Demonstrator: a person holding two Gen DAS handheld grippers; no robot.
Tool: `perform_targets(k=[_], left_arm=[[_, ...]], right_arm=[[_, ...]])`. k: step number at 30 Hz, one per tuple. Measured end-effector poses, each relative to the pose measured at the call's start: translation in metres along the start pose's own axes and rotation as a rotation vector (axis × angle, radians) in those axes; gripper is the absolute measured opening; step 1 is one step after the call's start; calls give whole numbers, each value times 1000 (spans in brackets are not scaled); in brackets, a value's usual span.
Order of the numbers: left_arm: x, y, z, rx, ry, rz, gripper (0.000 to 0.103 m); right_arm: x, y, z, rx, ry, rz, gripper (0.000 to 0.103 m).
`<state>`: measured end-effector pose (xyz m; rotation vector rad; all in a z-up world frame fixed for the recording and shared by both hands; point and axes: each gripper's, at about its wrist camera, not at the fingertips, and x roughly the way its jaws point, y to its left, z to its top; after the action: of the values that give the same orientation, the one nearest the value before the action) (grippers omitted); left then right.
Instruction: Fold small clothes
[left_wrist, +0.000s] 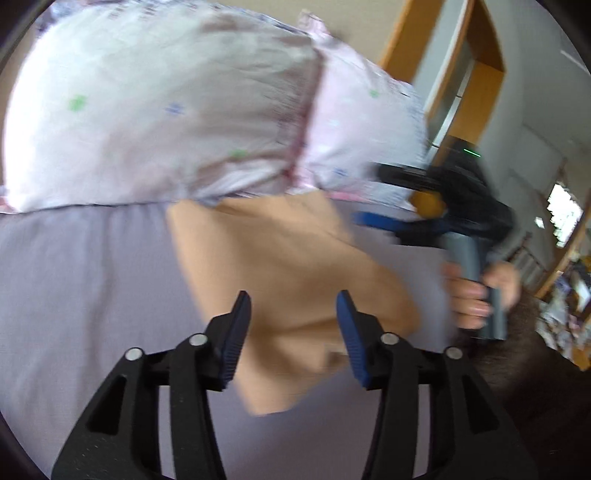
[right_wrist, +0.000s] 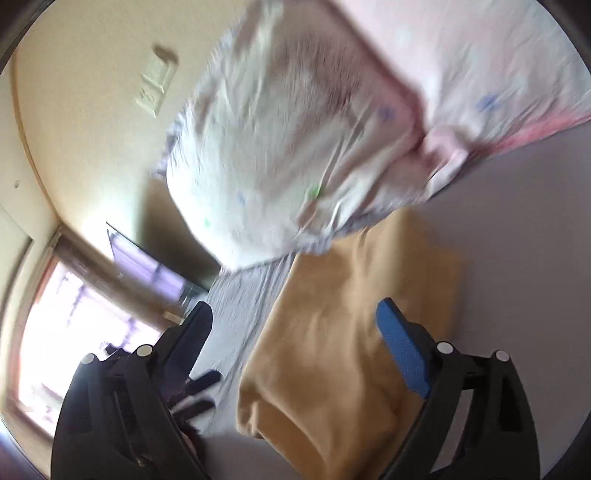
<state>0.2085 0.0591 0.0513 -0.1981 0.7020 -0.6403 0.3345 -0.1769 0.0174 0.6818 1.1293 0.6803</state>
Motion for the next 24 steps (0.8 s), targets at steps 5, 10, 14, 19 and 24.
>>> perform_targets(k=[5, 10, 14, 19, 24], left_arm=[[41, -16, -6, 52, 97, -2, 62], [21, 0, -16, 0, 67, -40, 63], [-2, 12, -19, -44, 16, -63, 73], [-15, 11, -33, -40, 28, -50, 78], [-19, 1, -51, -31, 64, 46, 88]], right_arm=[[26, -42, 11, 113, 18, -177, 92], [-18, -15, -16, 34, -8, -55, 91], [-39, 15, -58, -23, 123, 173, 94], [-16, 12, -90, -68, 211, -106, 93], [-24, 2, -94, -33, 140, -142, 80]])
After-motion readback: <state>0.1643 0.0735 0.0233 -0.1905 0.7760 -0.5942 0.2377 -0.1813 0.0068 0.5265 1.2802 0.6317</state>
